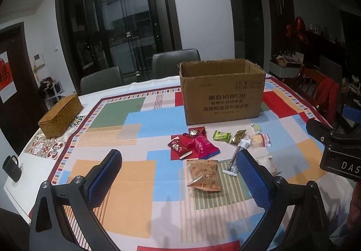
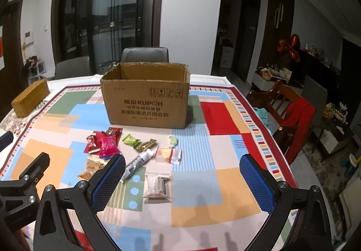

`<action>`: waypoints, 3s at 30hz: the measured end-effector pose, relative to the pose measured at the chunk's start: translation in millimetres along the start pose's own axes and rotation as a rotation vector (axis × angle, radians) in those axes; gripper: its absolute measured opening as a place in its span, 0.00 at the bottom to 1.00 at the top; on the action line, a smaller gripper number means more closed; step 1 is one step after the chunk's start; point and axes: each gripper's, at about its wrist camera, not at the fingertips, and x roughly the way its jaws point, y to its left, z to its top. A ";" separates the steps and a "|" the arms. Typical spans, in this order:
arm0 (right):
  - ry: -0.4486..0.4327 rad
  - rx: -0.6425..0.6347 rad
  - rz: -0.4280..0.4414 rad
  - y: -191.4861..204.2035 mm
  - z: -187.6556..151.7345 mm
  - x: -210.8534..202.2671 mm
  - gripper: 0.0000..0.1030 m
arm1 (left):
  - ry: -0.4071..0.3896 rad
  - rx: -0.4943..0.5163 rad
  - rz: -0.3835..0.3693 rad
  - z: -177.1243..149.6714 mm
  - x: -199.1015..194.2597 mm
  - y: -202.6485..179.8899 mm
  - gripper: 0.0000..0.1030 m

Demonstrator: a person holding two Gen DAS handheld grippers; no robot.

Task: Organize snacks
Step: 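Close the left tool on the tan biscuit bag while the right tool grasps the white wrapped bar, then lift and carry the biscuit bag and white bar over the cardboard box with both tools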

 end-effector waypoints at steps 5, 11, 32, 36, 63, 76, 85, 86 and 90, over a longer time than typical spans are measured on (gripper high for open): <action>0.024 -0.029 0.001 10.0 -5.5 20.4 0.99 | 0.034 0.007 -0.006 -6.8 23.8 -2.9 1.00; 0.058 -0.061 0.004 19.0 -12.2 40.1 0.99 | 0.072 0.028 -0.025 -16.6 47.6 -7.1 1.00; 0.242 -0.094 0.062 31.9 -44.1 106.4 0.74 | 0.196 0.123 -0.063 -43.2 110.7 -31.6 0.82; 0.270 -0.101 0.072 34.9 -49.1 113.5 0.71 | 0.213 0.127 -0.061 -46.4 119.8 -34.7 0.78; 0.380 -0.080 0.113 42.3 -64.6 143.8 0.33 | 0.271 0.116 -0.090 -60.1 141.8 -33.7 0.54; 0.330 -0.076 0.111 38.9 -53.3 127.9 0.32 | 0.216 0.130 -0.079 -52.6 123.7 -32.9 0.51; 0.287 -0.057 0.105 29.0 -38.4 119.9 0.32 | 0.131 0.168 -0.045 -40.0 105.4 -34.9 0.51; 0.281 -0.058 0.104 28.7 -36.0 118.6 0.32 | 0.125 0.168 -0.045 -37.7 104.3 -34.5 0.51; 0.254 -0.063 0.102 28.2 -28.2 113.5 0.32 | 0.107 0.163 -0.043 -28.7 99.7 -32.6 0.51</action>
